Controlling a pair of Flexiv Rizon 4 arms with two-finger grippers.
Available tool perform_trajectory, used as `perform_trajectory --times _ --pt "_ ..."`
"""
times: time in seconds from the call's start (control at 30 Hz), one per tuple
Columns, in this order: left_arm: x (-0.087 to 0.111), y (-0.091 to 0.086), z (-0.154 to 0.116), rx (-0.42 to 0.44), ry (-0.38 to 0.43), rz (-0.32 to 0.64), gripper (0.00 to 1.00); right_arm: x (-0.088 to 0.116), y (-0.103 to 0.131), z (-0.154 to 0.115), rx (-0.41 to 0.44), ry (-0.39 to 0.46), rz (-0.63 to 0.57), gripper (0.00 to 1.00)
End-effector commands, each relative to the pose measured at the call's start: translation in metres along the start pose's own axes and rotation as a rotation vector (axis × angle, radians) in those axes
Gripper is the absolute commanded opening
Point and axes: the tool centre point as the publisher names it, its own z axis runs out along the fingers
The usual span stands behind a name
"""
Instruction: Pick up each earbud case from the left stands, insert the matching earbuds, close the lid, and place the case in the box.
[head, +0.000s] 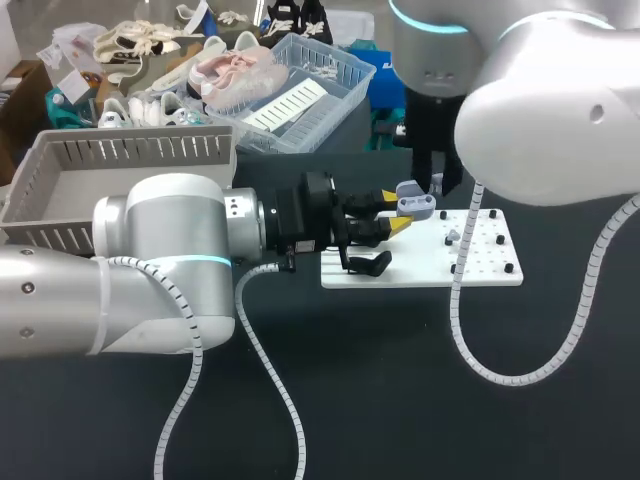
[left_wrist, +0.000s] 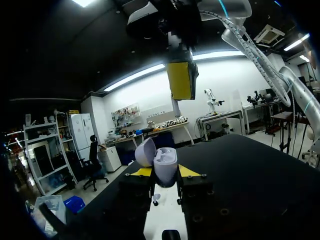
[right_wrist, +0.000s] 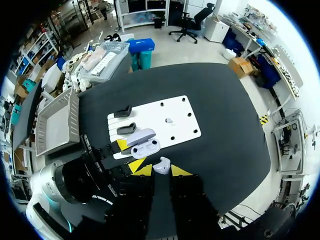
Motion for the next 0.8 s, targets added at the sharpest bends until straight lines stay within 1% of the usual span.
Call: perform_trajectory --times 0.03,0.17,0.8 --pt "0.001 -0.001 0.001 -0.006 -0.001 0.002 0.0 0.0 0.01 0.005 0.038 0.001 0.008 0.0" --pt "0.001 -0.001 0.001 -0.006 -0.001 0.002 0.0 -0.001 0.013 0.012 0.069 -0.005 0.018 0.0" --pt "0.001 -0.001 0.001 -0.006 -0.001 0.002 0.0 -0.006 0.017 0.028 0.115 -0.006 0.053 0.0"
